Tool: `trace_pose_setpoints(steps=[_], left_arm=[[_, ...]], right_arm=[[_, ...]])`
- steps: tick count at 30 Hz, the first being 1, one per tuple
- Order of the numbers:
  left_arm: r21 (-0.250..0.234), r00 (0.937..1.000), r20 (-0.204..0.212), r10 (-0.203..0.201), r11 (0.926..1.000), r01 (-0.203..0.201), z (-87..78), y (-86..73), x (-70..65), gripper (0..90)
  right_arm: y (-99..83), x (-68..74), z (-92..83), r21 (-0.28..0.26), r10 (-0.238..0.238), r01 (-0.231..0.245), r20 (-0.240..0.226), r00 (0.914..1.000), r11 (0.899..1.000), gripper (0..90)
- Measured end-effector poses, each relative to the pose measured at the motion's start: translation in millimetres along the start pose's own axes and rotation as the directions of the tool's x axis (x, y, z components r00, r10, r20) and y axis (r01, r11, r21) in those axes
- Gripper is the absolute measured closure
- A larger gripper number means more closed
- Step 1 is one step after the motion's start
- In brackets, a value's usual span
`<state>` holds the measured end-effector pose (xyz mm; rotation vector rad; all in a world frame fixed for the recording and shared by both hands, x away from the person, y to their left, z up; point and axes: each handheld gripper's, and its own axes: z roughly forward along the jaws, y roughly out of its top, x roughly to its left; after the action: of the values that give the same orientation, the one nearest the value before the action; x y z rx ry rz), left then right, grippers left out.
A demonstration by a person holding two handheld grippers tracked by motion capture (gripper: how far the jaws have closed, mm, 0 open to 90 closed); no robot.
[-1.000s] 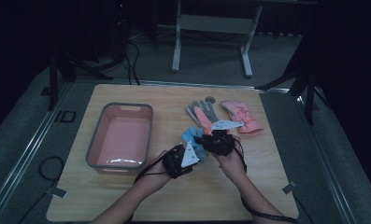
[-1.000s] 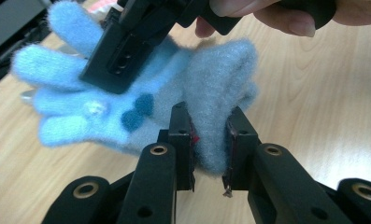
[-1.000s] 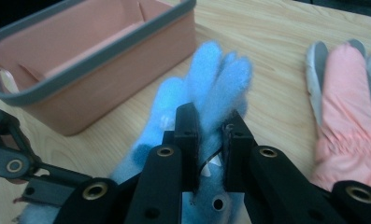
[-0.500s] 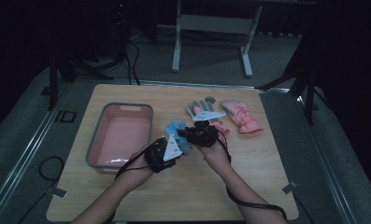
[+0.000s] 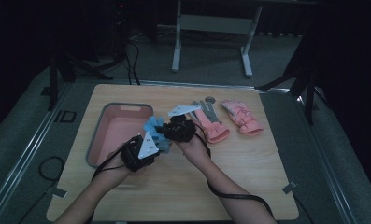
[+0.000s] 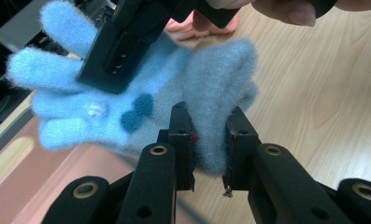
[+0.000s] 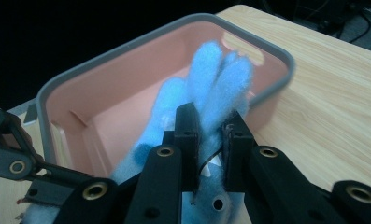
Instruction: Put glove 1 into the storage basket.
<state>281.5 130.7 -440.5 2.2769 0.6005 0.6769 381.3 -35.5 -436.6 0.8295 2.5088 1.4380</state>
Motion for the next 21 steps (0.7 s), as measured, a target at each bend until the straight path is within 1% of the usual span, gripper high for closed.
trace_pose_setpoints(steps=[2, 3, 4, 5, 6, 7, 11, 12, 13, 15, 16, 17, 19, 21], left_arm=[[0.008, 0.9999, -0.012, 0.000, 1.0000, 0.000, -4.5, -6.4, 4.3, 77.1], [0.012, 0.9999, -0.016, -0.003, 0.9999, 0.004, -6.7, -9.7, 6.3, 77.1], [0.015, 0.9996, -0.025, -0.013, 0.9998, 0.013, -10.4, -16.5, 10.0, 77.1], [0.015, 0.9996, -0.025, -0.013, 0.9998, 0.013, -10.4, -16.5, 10.0, 77.1], [0.020, 0.9994, -0.029, -0.016, 0.9997, 0.016, -12.4, -19.7, 12.2, 77.1], [0.023, 0.9992, -0.034, -0.022, 0.9995, 0.023, -14.1, -22.9, 14.6, 77.1], [0.030, 0.9977, -0.046, -0.050, 0.9982, 0.051, -19.8, -35.5, 23.7, 77.1], [0.036, 0.9968, -0.046, -0.066, 0.9970, 0.068, -22.2, -41.4, 28.7, 77.1], [0.036, 0.9968, -0.046, -0.066, 0.9970, 0.068, -22.2, -41.4, 28.7, 77.1], [0.046, 0.9957, -0.051, -0.077, 0.9957, 0.080, -24.6, -50.1, 34.2, 77.1], [0.046, 0.9957, -0.051, -0.077, 0.9957, 0.080, -24.6, -50.1, 34.2, 77.1], [0.050, 0.9954, -0.053, -0.080, 0.9953, 0.083, -25.2, -52.7, 35.6, 77.1], [0.055, 0.9945, -0.053, -0.090, 0.9941, 0.093, -26.0, -57.1, 38.3, 77.1], [0.057, 0.9941, -0.054, -0.094, 0.9937, 0.097, -25.8, -58.8, 39.0, 77.1]], right_arm=[[4.1, 4.6, 7.6, 0.005, -0.005, 0.005, -0.009, 1.0000, 1.000, 79.8], [8.4, 9.3, 15.0, 0.007, -0.012, 0.012, -0.020, 0.9997, 1.000, 79.8], [10.6, 11.4, 18.8, 0.006, -0.015, 0.015, -0.026, 0.9995, 1.000, 79.8], [10.6, 11.4, 18.8, 0.006, -0.015, 0.015, -0.026, 0.9995, 1.000, 79.8], [14.6, 16.1, 26.4, 0.009, -0.018, 0.018, -0.036, 0.9992, 1.000, 79.8], [14.6, 16.1, 26.4, 0.009, -0.018, 0.018, -0.036, 0.9992, 1.000, 79.8], [22.2, 25.1, 41.9, 0.002, -0.018, 0.018, -0.055, 0.9983, 1.000, 79.8], [25.6, 29.2, 49.8, 0.004, -0.016, 0.017, -0.065, 0.9978, 1.000, 79.8], [25.6, 29.2, 49.8, 0.004, -0.016, 0.017, -0.065, 0.9978, 1.000, 79.8], [29.6, 34.8, 61.9, 0.017, -0.022, 0.024, -0.072, 0.9972, 1.000, 79.8], [29.6, 34.8, 61.9, 0.017, -0.022, 0.024, -0.072, 0.9972, 1.000, 79.8], [31.4, 37.7, 68.0, 0.022, -0.021, 0.023, -0.076, 0.9969, 1.000, 79.8], [31.9, 40.1, 72.9, 0.025, -0.025, 0.027, -0.076, 0.9968, 0.999, 79.8], [31.9, 40.1, 72.9, 0.025, -0.025, 0.027, -0.076, 0.9968, 0.999, 79.8]])
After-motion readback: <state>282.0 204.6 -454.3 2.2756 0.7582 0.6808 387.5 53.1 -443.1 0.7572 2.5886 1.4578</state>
